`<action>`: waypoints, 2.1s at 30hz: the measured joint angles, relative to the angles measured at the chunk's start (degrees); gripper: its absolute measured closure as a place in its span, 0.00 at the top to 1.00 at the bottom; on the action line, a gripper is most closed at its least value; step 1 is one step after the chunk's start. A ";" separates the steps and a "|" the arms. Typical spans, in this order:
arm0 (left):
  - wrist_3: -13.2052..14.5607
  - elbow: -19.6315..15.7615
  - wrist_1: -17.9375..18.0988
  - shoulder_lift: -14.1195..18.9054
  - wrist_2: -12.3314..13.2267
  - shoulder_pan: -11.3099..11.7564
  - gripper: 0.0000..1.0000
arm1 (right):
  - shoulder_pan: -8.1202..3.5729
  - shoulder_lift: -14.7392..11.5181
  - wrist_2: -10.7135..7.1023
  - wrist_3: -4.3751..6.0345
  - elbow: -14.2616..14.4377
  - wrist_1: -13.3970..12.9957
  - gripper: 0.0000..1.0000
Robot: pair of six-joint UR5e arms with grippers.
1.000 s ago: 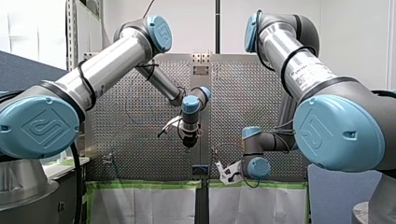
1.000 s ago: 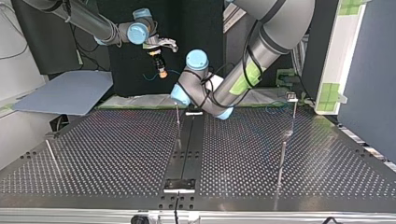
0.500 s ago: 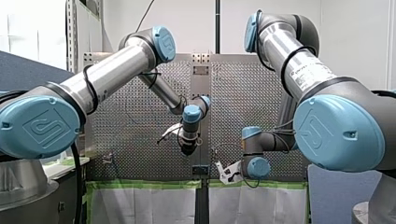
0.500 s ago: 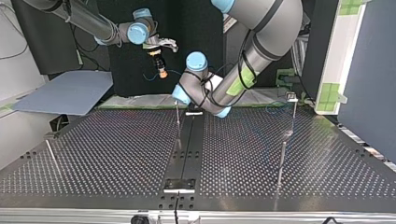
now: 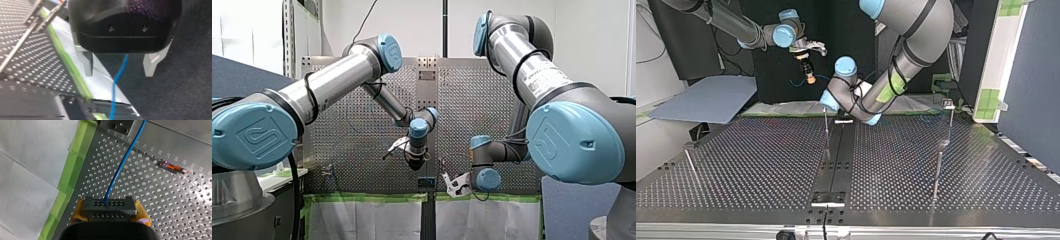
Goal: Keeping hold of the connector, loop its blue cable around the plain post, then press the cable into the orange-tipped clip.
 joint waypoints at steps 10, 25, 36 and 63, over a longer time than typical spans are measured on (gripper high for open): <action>0.11 0.95 0.14 -1.34 -0.78 0.38 1.00 | 0.27 0.02 0.00 -0.12 -0.16 0.26 0.00; -0.64 6.21 3.18 -9.69 -1.10 0.52 1.00 | 0.39 0.00 0.00 -0.50 -0.47 0.92 0.00; -0.39 6.63 4.35 -15.02 -1.35 1.43 1.00 | 0.39 0.01 0.05 -0.99 -0.72 1.51 0.00; 0.48 6.60 5.55 -15.67 -3.34 1.82 0.09 | 0.44 0.00 0.38 -1.32 -0.84 2.03 0.00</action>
